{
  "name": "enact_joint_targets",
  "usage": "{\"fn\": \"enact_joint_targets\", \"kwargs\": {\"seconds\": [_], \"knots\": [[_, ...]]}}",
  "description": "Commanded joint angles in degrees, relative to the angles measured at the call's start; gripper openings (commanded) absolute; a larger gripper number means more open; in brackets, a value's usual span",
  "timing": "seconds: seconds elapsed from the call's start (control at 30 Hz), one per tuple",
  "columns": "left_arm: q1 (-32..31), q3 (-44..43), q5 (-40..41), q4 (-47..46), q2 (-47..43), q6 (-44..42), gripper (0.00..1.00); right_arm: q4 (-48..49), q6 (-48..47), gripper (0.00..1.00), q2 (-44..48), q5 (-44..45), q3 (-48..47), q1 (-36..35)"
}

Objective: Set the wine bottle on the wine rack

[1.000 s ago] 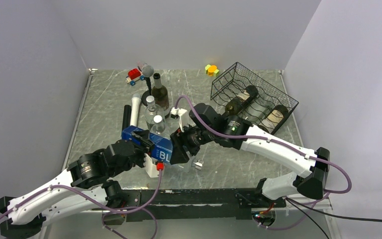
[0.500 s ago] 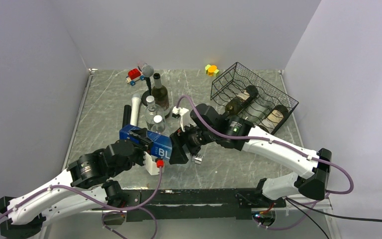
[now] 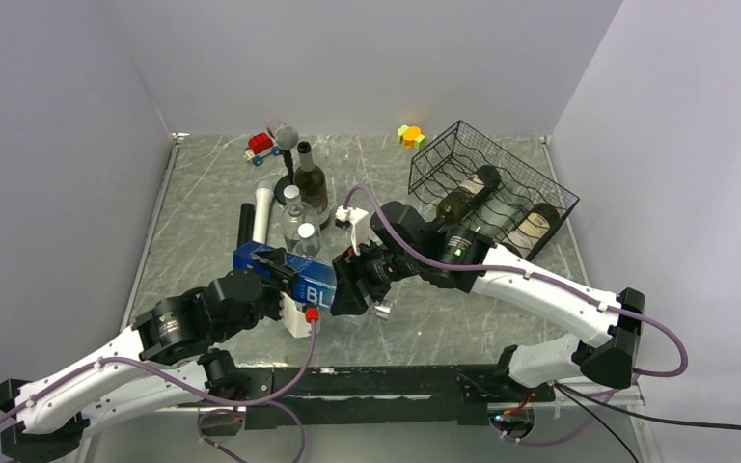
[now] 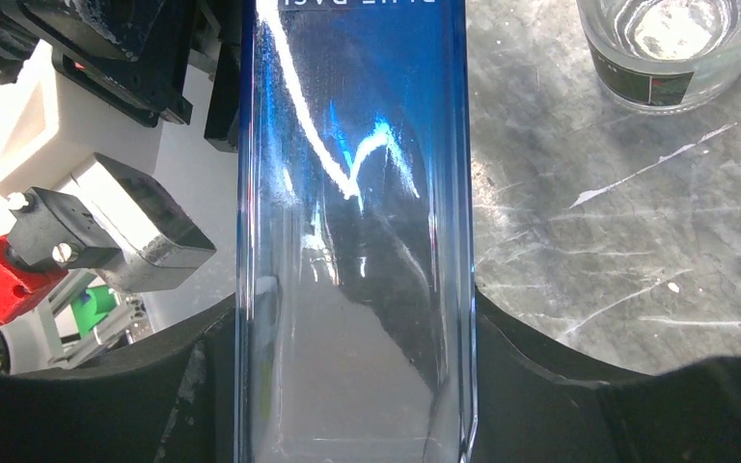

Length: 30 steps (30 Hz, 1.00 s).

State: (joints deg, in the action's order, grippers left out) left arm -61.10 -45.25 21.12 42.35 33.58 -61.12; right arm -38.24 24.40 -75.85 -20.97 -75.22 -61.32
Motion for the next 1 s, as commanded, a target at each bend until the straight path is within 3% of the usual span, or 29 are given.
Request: {"fn": "enact_joint_targets", "kwargs": {"seconds": [0.0, 0.03, 0.1, 0.2, 0.23, 0.33, 0.43, 0.97], "knots": [[0.28, -4.50, 4.22, -11.62, -0.98, 2.68, 0.05, 0.04, 2.23, 0.00, 0.94, 4.08, -0.73, -0.47], [0.28, -4.31, 4.42, -12.04, -1.10, 2.61, 0.12, 0.13, 2.37, 0.00, 1.33, 4.84, -0.61, -0.47], [0.28, -3.66, 4.45, -13.17, -1.96, 2.88, 0.40, 0.33, 2.53, 0.00, 2.71, 6.51, -0.31, -0.46], [0.28, -2.38, 3.39, -14.23, -3.52, 1.33, 0.64, 0.37, 1.97, 0.00, 5.17, 7.81, -0.29, -0.56], [0.28, -1.84, 3.25, -14.83, -4.00, 0.78, 0.70, 0.29, 1.84, 0.00, 6.00, 8.03, -0.42, -0.58], [0.28, -1.00, 3.18, -15.55, -4.50, -1.17, 0.76, 0.67, 1.21, 0.00, 8.48, 7.78, -1.07, -0.56], [0.28, -1.25, 3.94, -16.39, -3.75, -2.14, 0.98, 1.37, 1.05, 0.00, 10.37, 7.17, -1.78, -0.57], [0.24, -6.16, -1.64, -18.54, -6.60, 1.19, 0.99, 9.44, 2.85, 0.00, 20.16, 19.83, -1.56, -0.60]]}}
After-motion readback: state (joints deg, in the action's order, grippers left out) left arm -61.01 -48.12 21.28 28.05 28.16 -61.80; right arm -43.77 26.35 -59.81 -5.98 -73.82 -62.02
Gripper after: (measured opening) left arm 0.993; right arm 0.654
